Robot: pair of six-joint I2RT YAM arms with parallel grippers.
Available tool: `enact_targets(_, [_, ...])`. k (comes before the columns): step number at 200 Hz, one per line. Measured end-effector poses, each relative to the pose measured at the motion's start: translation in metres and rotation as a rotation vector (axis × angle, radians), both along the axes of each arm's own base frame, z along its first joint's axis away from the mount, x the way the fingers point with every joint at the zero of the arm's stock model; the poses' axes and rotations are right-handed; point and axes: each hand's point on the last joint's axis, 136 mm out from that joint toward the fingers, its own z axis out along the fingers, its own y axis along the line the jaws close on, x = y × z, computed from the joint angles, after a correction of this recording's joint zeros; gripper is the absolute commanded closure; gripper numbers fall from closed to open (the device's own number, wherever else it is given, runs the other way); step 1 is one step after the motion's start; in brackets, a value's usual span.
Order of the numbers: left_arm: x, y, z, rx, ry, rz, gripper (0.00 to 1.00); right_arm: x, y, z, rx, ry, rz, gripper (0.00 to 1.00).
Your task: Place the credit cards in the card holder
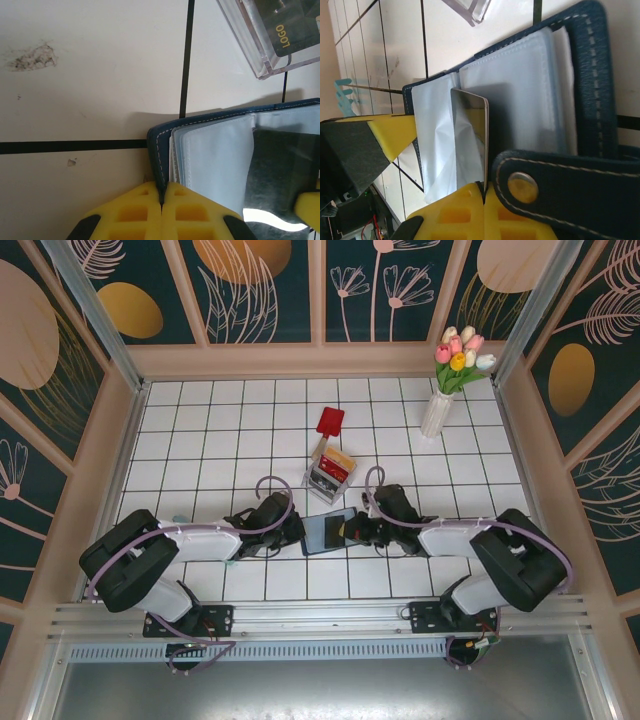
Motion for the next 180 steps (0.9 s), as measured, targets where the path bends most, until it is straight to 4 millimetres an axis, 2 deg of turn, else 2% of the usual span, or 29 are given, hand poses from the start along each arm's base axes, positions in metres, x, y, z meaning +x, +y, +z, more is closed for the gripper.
enact_targets(54, [0.000, 0.000, 0.000, 0.000, 0.000, 0.000, 0.98, 0.001, 0.013, 0.002, 0.021, 0.007, 0.036, 1.00])
enact_targets(113, [0.000, 0.000, 0.000, 0.001, 0.000, 0.000, 0.98, 0.000, 0.013, 0.008, 0.030, -0.002, 0.041, 1.00])
enact_targets(136, [0.000, 0.000, 0.000, 0.001, -0.001, 0.001, 0.98, -0.002, 0.005, 0.006, -0.007, 0.002, 0.041, 1.00])
enact_targets(180, [0.000, 0.000, 0.000, 0.002, -0.001, 0.002, 0.98, 0.007, -0.021, 0.012, -0.022, -0.016, -0.025, 1.00])
